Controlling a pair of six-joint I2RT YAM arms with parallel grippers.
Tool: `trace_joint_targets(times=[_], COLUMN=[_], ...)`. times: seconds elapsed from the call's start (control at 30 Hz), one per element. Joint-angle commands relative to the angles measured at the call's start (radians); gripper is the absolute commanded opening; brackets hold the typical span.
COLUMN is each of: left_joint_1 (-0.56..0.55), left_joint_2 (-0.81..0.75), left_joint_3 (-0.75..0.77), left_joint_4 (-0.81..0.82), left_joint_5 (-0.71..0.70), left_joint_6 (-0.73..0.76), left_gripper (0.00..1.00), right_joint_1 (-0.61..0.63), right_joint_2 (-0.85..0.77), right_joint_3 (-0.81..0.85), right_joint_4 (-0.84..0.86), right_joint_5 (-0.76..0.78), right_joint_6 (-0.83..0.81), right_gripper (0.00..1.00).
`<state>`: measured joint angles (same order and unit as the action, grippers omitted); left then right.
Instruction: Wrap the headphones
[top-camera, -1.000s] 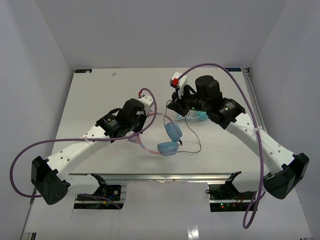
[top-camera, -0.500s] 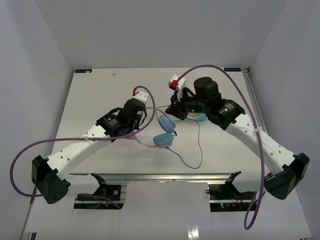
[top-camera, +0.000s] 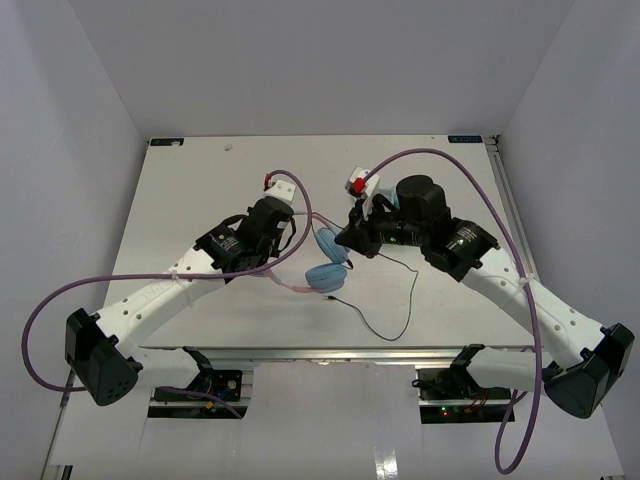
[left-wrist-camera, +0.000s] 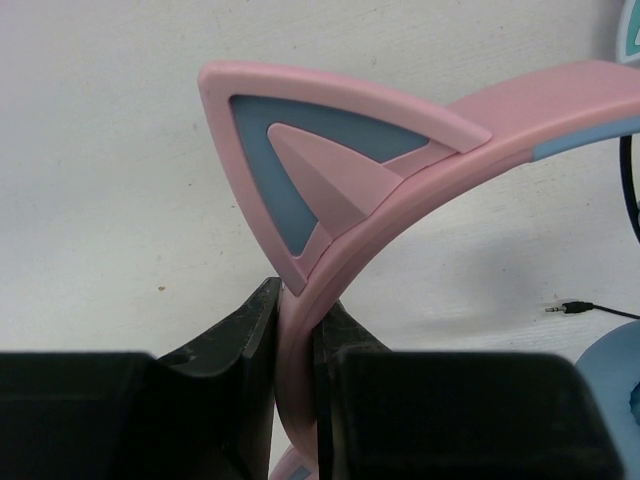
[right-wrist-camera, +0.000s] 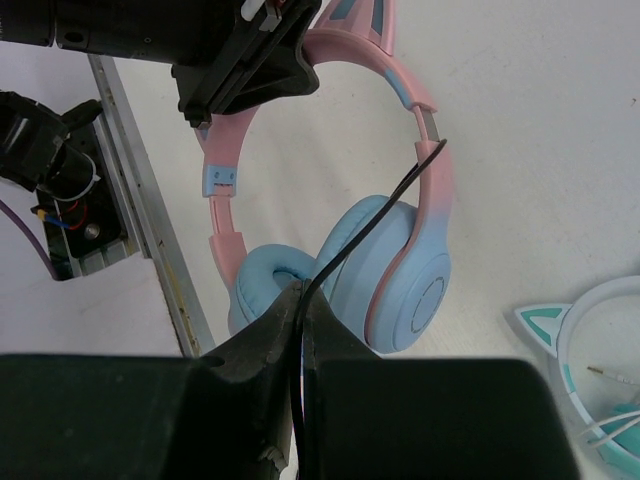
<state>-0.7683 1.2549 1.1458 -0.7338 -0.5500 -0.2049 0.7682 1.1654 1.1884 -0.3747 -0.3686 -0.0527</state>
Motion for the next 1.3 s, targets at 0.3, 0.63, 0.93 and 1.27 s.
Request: trace_joint_targets(times=[0.3,0.63,0.93,1.27], left_joint_1=[0.007,0.007,0.006,0.006], left_joint_2=[-0.025,-0.032,-0.058,-0.06], left_joint_3=[0.074,0.079,0.067,0.048], left_joint_4=[0.019,0.024,0.072,0.139], left_joint_5=[-0.107,-0.131,-0.08,0.018], left_joint_6=[-0.09,-0.121,-0.218,-0.281], left_gripper=[0.0,0.0,0.0,0.0], right_joint_1=[0.059,0.098,0.192,0.265], right_joint_2=[-0.059,-0.042,0.008,0.18], right_joint_3=[-0.107,-0.161,-0.189,-0.029], right_joint_4=[0.217,0.284,0.416,0.386], right_joint_5=[-0.077,-0.054,0.031,0.071], right_joint_6=[0.127,0.174,0.218,0.208], right_gripper=[0.08,0.08,0.09,0.08])
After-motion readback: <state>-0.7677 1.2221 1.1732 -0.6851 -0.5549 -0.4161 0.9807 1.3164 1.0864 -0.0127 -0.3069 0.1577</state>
